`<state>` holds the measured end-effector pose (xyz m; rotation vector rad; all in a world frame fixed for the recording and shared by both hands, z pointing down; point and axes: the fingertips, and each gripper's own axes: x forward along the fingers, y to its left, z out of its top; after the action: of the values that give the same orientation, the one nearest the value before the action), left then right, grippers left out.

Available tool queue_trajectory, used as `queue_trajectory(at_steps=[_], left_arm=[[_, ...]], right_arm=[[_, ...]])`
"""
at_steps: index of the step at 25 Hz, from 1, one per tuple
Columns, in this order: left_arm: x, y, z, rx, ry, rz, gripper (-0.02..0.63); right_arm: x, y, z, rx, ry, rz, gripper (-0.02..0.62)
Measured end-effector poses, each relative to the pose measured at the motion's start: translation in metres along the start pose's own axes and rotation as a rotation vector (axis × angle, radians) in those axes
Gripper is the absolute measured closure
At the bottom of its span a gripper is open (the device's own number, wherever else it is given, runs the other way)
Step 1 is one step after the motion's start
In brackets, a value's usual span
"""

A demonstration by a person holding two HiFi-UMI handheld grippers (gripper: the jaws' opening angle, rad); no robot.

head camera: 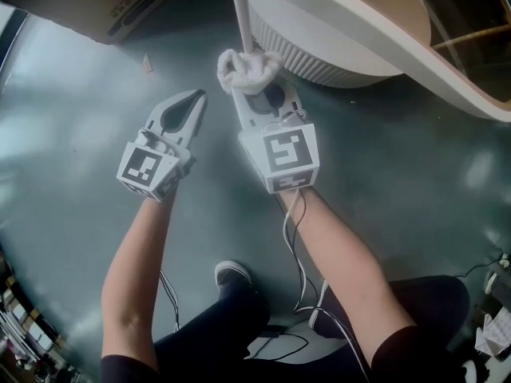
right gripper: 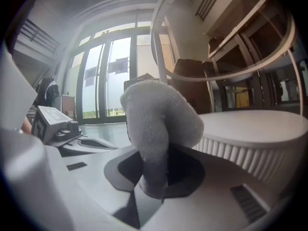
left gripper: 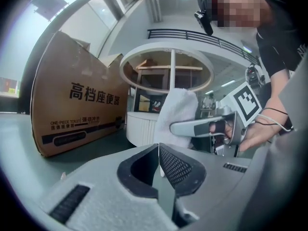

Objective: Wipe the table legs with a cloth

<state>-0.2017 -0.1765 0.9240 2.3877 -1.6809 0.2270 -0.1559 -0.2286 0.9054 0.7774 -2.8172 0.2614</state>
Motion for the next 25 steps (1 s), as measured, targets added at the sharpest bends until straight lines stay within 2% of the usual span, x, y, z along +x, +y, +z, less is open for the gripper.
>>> queue_trajectory(at_steps=[10, 13, 15, 18, 22, 25], left_arm=[[0.012, -0.002, -0.010, 0.000, 0.011, -0.031, 0.601], [0.012, -0.005, -0.009, -0.005, 0.012, -0.027, 0.601], [0.012, -0.006, -0.006, -0.005, 0.008, -0.021, 0.601], [0.011, -0.007, -0.001, -0.006, 0.005, -0.013, 0.601], [0.013, -0.008, 0.010, -0.015, -0.004, 0.004, 0.600], [0.020, -0.018, 0.031, 0.021, -0.032, -0.014, 0.601]], right_arm=[[0.021, -0.018, -0.094, 0.020, 0.174, -0.040, 0.512], [0.021, -0.022, -0.123, 0.052, 0.275, -0.025, 0.511], [0.012, -0.024, -0.123, 0.028, 0.298, -0.002, 0.511], [-0.021, -0.026, -0.082, -0.007, 0.206, 0.011, 0.511], [-0.060, -0.044, 0.024, -0.060, -0.012, -0.001, 0.511], [-0.066, -0.047, 0.099, -0.162, -0.104, -0.027, 0.511]])
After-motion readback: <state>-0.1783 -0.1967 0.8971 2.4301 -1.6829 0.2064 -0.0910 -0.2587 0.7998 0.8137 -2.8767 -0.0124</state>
